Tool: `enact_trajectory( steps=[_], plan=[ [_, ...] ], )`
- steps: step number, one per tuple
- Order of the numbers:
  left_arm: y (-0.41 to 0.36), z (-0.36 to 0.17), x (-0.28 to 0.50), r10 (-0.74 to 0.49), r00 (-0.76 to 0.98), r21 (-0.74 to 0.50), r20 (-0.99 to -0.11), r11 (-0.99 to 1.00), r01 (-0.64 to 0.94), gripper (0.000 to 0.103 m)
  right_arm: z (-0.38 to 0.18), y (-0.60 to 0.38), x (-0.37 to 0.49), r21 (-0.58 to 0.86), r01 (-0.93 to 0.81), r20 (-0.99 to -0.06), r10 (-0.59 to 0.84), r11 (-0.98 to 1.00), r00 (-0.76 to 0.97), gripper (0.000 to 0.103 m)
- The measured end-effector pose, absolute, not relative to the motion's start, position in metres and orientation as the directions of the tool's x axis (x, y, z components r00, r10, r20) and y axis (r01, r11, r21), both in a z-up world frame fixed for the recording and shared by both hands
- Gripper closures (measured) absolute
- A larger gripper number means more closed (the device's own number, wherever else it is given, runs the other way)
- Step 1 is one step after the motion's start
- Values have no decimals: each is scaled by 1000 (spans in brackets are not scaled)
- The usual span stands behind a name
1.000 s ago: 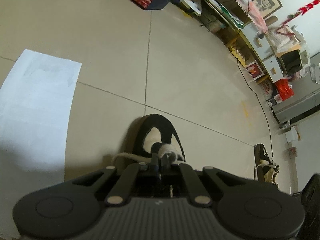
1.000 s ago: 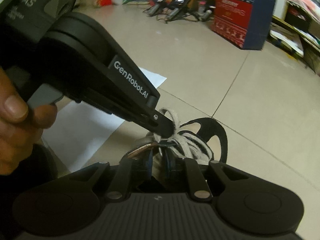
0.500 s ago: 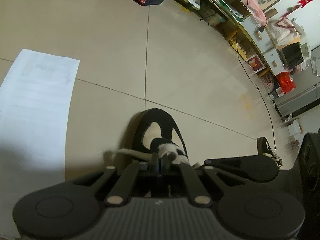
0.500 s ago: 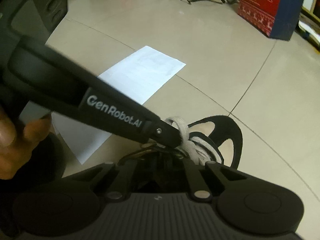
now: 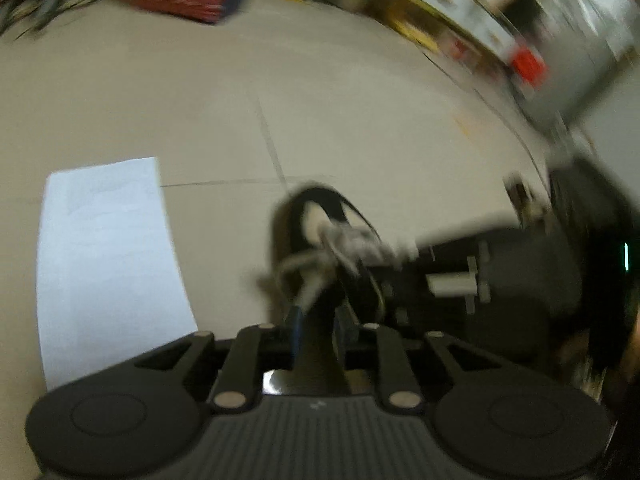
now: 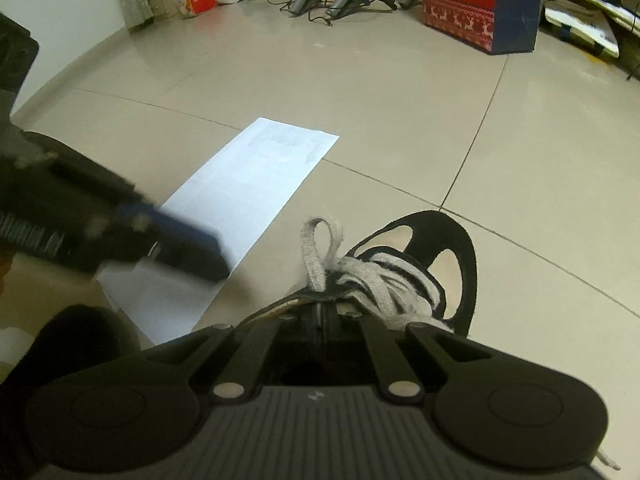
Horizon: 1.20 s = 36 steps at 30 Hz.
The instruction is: Lace up shoes with both hands
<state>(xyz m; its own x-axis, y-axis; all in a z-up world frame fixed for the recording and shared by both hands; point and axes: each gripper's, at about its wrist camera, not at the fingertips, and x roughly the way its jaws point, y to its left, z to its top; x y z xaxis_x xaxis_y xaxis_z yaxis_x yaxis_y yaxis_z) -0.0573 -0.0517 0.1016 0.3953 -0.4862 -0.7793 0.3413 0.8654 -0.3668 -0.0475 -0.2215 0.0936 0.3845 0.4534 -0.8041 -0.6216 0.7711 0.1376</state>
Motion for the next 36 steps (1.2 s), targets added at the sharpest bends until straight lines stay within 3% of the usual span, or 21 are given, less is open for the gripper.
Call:
enact_trajectory(
  steps=[5,10,14,16,19,30,33,34,36],
  plan=[
    [-82,98,-65,-499,375,-292,-781,823,487,74,96,-222,-45,117,-636,-808,445,763,386,100],
    [-99,91,-66,-440,384,-201,-812,828,524,51,102,-226,-43,101,-681,-814,453,726,362,100],
    [-116,92,-72,-425,440,-120,-792,813,569,52,102,-222,-34,115,-702,-823,463,703,330,100],
    [-124,82,-68,-339,457,-47,-822,840,540,80,105,-222,-35,107,-701,-825,457,705,333,100],
    [-110,73,-58,-366,419,-169,-831,883,437,79,114,-232,-44,102,-703,-829,451,703,331,100],
    [-108,73,-56,-367,418,-175,-831,886,429,80,114,-219,-55,11,-745,-870,374,667,322,98],
    [-110,74,-57,-364,420,-164,-831,883,440,80,113,-219,-42,44,-726,-879,371,686,298,98],
    [-111,75,-58,-363,421,-159,-831,881,446,80,113,-220,-39,59,-720,-879,378,691,291,96],
    [-113,75,-59,-362,424,-147,-830,876,459,80,112,-221,-34,82,-712,-876,391,698,283,81]
  ],
)
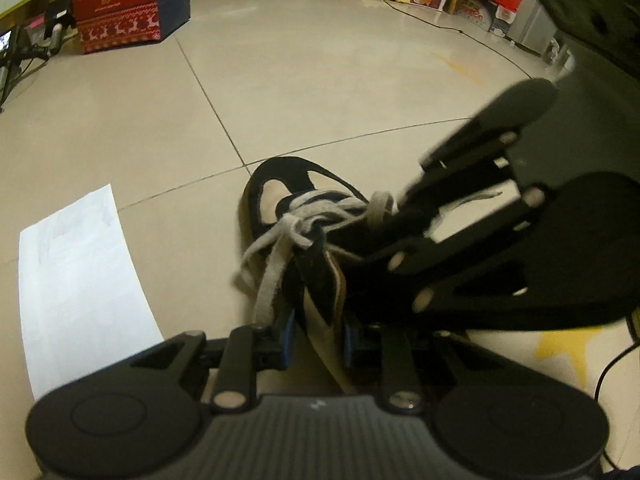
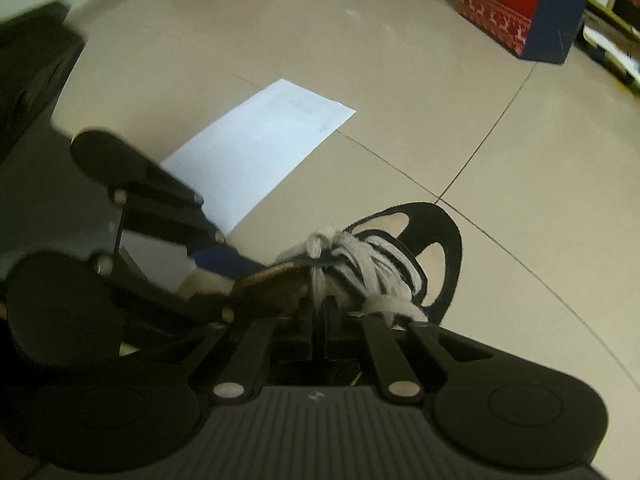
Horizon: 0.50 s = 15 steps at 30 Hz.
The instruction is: Lace up shoes with both hands
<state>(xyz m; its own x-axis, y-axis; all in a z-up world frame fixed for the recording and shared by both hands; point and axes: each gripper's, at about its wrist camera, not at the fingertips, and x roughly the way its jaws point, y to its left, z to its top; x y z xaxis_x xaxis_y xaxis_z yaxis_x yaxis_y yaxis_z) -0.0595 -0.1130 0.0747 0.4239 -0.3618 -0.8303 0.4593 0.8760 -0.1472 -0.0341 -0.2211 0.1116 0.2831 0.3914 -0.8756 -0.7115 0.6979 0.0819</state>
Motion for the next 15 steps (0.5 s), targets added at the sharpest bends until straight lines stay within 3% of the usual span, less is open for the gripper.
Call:
enact_trajectory(
  steps=[6,9,15],
  plan=[
    [-114,78,-59,-362,422,-137,-831,868,477,78,104,-207,-23,68,-719,-871,392,692,295,79],
    [-116,79,-57,-361,425,-124,-830,863,490,74,105,-206,-22,69,-713,-872,389,698,296,99],
    [-120,71,-48,-359,428,-114,-830,859,499,71,111,-215,-34,82,-690,-858,403,719,318,100]
  ],
)
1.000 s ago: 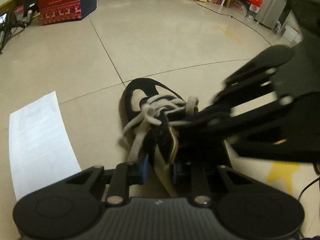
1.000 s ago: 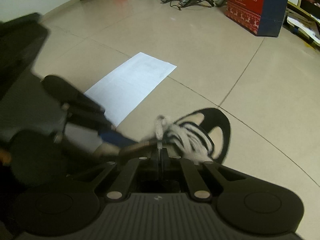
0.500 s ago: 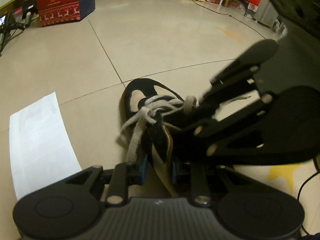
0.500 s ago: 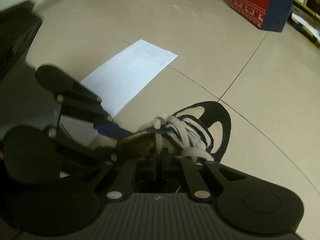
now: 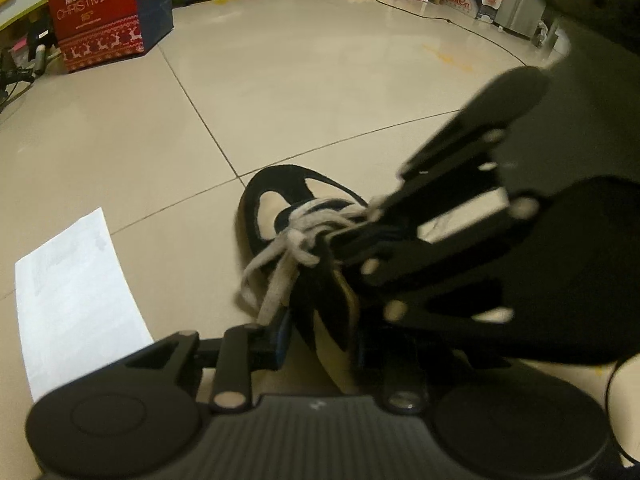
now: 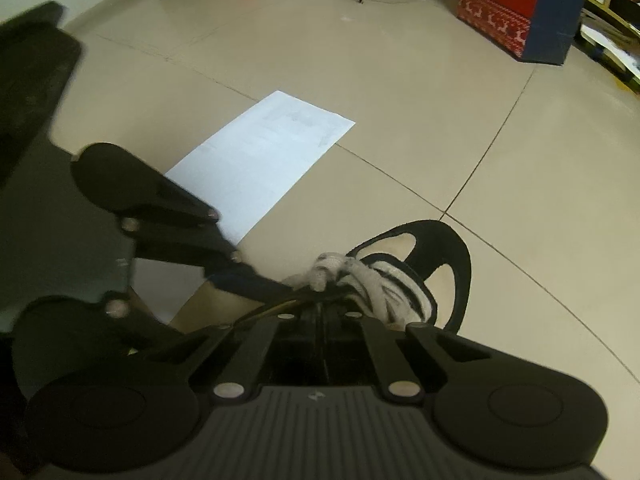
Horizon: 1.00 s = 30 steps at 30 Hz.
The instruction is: Lace up shoes with both hands
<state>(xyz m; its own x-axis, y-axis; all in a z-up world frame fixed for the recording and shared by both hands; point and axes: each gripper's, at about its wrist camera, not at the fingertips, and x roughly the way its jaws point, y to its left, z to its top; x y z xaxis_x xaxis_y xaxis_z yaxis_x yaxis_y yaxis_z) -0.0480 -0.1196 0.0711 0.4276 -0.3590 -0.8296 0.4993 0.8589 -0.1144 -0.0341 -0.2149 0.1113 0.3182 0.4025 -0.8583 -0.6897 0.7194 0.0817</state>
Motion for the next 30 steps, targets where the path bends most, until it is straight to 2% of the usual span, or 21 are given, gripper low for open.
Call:
enact_trajectory(
  steps=[7,10,13,16,19,22,30],
  plan=[
    [-115,71,-54,-348,445,-124,-825,880,459,75,152,-258,-79,43,-654,-823,397,755,405,100],
    [-112,71,-53,-354,438,-139,-826,882,450,75,173,-284,-111,-165,-627,-822,245,761,514,100],
    [-111,71,-54,-346,443,-136,-827,887,440,75,182,-320,-128,-345,-513,-785,59,786,617,100],
    [-110,70,-54,-341,444,-138,-829,893,429,75,188,-353,-138,-511,-350,-698,-142,785,702,101],
    [-114,72,-55,-334,446,-131,-830,895,427,76,208,-373,-149,-569,-219,-606,-224,793,763,103],
    [-115,69,-53,-315,444,-123,-839,905,408,83,222,-357,-158,-602,-191,-521,-199,775,830,103],
    [-116,73,-56,-335,435,-137,-836,895,425,81,255,-363,-150,-374,-230,-479,26,899,878,102]
  ],
)
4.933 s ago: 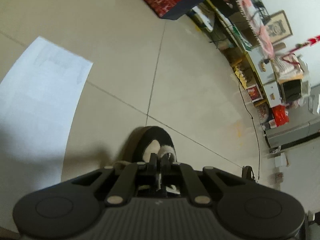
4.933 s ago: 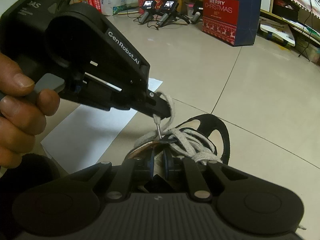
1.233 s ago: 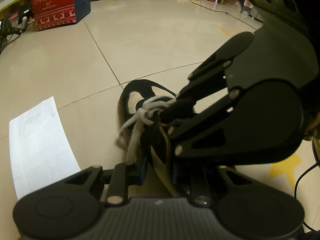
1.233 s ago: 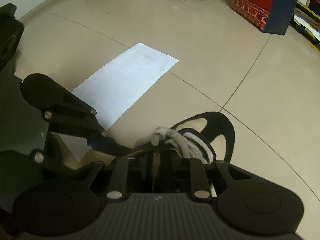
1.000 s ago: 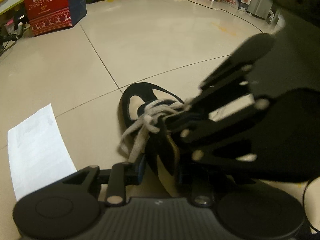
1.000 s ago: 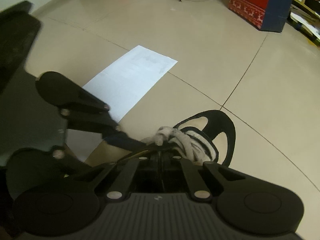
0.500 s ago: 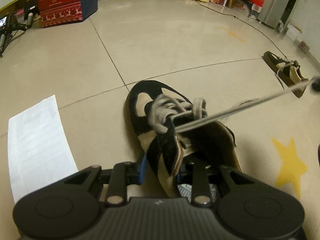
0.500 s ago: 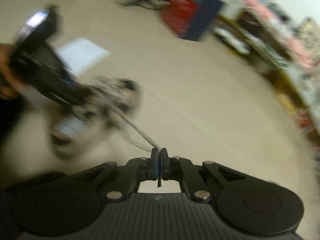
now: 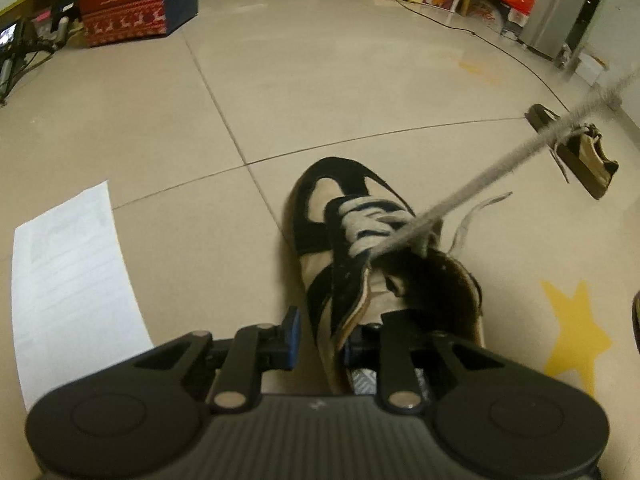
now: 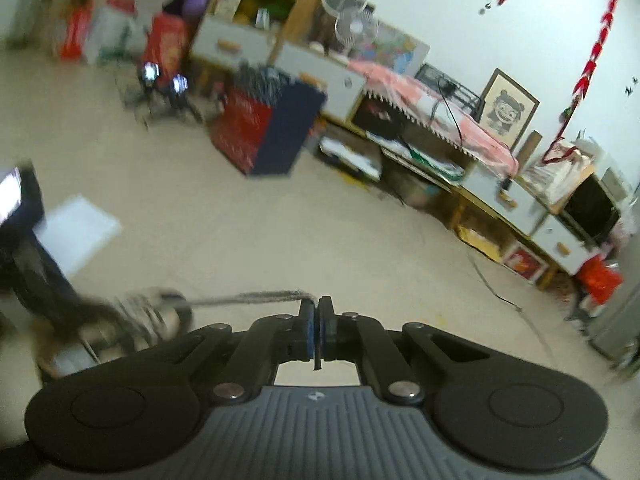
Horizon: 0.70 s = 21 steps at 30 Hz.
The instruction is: Lace up shoes with both hands
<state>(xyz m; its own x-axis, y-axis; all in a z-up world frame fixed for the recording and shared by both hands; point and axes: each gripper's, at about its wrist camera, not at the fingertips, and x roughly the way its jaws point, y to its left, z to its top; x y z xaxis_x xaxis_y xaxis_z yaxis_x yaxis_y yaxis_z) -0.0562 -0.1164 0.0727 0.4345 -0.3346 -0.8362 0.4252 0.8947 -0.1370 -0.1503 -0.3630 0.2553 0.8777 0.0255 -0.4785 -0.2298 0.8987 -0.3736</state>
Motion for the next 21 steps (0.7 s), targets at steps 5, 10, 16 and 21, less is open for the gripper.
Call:
enact_trajectory(
  steps=[5,10,16,21],
  plan=[
    [-118,79,-59,-322,456,-102,-830,890,444,74,271,-361,-154,-246,-277,-458,141,929,878,102],
    [-120,90,-66,-308,497,-27,-812,869,495,56,278,-360,-154,-155,-316,-452,217,936,865,102],
    [-134,107,-77,-365,581,80,-727,796,600,59,281,-355,-159,-154,-332,-437,238,930,867,102],
    [-147,107,-81,-388,608,180,-693,723,667,63,284,-357,-156,-90,-342,-425,274,936,863,102]
  ],
)
